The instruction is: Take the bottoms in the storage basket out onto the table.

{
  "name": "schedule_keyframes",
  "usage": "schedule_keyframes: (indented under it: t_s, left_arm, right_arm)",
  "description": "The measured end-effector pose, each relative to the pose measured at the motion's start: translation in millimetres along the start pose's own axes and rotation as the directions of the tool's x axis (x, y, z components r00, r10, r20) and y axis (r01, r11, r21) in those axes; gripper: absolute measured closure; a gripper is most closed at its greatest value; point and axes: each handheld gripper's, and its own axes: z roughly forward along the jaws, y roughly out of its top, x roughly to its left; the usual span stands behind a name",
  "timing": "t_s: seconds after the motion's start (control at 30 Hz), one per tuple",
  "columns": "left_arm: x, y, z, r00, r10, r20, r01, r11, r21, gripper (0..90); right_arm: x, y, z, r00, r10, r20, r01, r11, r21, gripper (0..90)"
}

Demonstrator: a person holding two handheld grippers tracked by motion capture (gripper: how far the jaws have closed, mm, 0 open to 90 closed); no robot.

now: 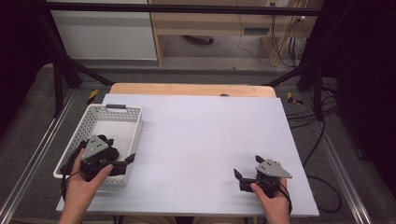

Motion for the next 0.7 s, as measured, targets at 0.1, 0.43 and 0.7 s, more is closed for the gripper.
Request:
schedule_keyframes:
  t_s: [0.1, 0.43, 0.7]
  left_arm:
    - [7.7, 6.7, -1.3, 0.9977, 0.064, -0.025, -0.062, 0.9954, 0.073, 7.1]
    - [34.3, 13.7, 1.1, 0.9954, 0.083, -0.047, -0.073, 0.9824, 0.172, 7.1]
    - [52.4, 21.2, 0.5, 0.9953, 0.082, -0.052, -0.069, 0.9716, 0.226, 8.1]
  right_arm:
    - [1.4, -0.3, 1.1, 1.0000, -0.006, -0.004, 0.006, 1.000, 0.013, 5.8]
    - [-1.0, -0.8, 4.6, 0.9997, 0.013, 0.019, -0.013, 1.000, 0.025, 6.3]
    - [1.8, -0.9, 3.5, 0.9996, 0.006, 0.028, -0.006, 1.000, 0.018, 7.3]
